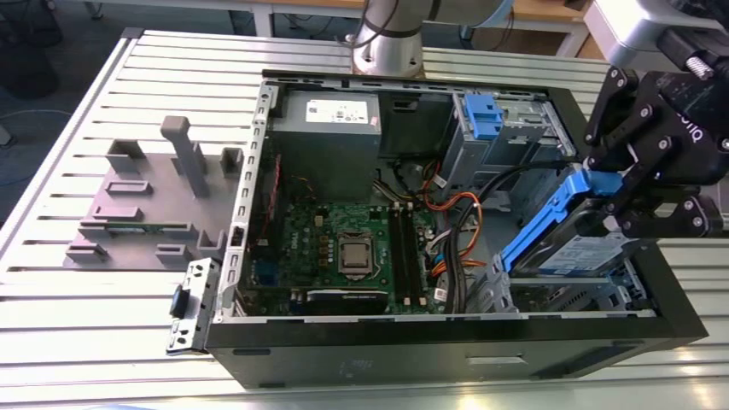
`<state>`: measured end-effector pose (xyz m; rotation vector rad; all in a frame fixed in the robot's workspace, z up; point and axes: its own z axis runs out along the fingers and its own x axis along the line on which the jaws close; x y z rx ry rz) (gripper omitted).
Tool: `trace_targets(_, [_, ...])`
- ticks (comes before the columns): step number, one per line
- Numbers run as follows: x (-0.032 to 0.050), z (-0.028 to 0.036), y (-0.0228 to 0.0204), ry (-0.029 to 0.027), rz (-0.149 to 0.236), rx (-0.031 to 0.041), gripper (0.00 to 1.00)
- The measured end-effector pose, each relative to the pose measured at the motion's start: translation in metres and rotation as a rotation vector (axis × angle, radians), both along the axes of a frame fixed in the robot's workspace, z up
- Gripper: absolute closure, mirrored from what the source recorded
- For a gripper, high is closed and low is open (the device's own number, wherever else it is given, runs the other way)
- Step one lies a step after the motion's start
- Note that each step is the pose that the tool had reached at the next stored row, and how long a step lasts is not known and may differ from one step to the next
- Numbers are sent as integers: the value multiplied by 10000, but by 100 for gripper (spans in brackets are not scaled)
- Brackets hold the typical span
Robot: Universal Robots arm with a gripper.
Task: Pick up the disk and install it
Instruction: 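Insert the disk into the insertion slot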
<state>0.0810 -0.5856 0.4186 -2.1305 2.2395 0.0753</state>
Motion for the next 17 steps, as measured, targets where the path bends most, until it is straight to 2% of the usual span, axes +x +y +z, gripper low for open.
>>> trace_targets(17, [0,-68,0,0,0,1,63])
